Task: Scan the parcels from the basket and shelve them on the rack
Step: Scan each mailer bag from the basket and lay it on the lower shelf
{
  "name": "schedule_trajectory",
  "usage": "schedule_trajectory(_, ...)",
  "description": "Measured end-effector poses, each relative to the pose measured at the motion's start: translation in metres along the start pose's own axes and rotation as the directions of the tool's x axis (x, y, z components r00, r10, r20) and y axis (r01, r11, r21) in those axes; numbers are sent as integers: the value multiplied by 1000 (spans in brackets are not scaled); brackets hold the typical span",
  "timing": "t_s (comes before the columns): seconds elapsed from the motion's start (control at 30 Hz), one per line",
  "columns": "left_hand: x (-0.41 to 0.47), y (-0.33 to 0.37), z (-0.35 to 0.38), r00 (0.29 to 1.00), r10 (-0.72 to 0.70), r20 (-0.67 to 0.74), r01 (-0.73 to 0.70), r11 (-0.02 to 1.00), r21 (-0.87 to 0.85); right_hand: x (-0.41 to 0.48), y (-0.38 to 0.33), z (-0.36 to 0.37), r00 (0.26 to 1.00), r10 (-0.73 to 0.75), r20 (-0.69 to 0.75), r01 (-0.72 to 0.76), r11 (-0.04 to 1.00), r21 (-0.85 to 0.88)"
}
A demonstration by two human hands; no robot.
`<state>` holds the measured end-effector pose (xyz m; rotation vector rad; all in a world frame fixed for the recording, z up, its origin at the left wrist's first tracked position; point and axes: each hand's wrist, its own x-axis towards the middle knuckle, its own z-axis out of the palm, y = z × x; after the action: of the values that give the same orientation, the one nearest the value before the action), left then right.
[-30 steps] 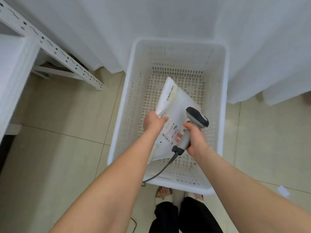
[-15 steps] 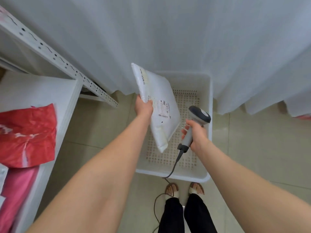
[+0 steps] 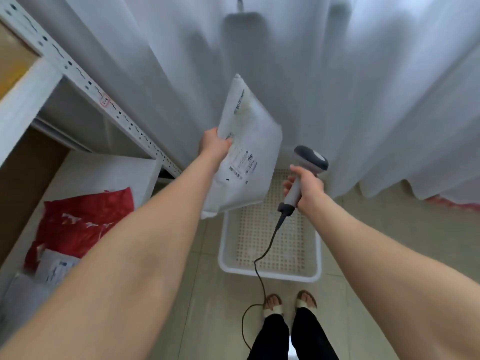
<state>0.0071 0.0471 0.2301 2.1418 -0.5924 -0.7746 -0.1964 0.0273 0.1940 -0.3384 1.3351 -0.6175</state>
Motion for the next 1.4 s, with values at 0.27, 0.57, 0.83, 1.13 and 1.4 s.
schedule_trajectory(0.27,-43,43,-44,988,152,-19,-149,981,129,-55,-27,4,992,-105,76,106,994,-12)
schedule_trajectory(0.57,-126,66,-96,957,290,-29,-270,919,287,-131,-31,-19,954,-263,142,279,954,-109)
schedule_trajectory(0.83,-229,69,-121,918,396,-6,-347,812,470,-208,-16,-61,894,-337,296,386,914,-124)
schedule_trajectory(1.13,-305,56,-166,910,388,145,-403,749,525,-266,6,-74,852,-381,359,445,889,-111)
schedule_trajectory(1.4,-334,46,-200,900,278,336,-399,836,376,-291,29,-68,852,-394,345,453,885,-108)
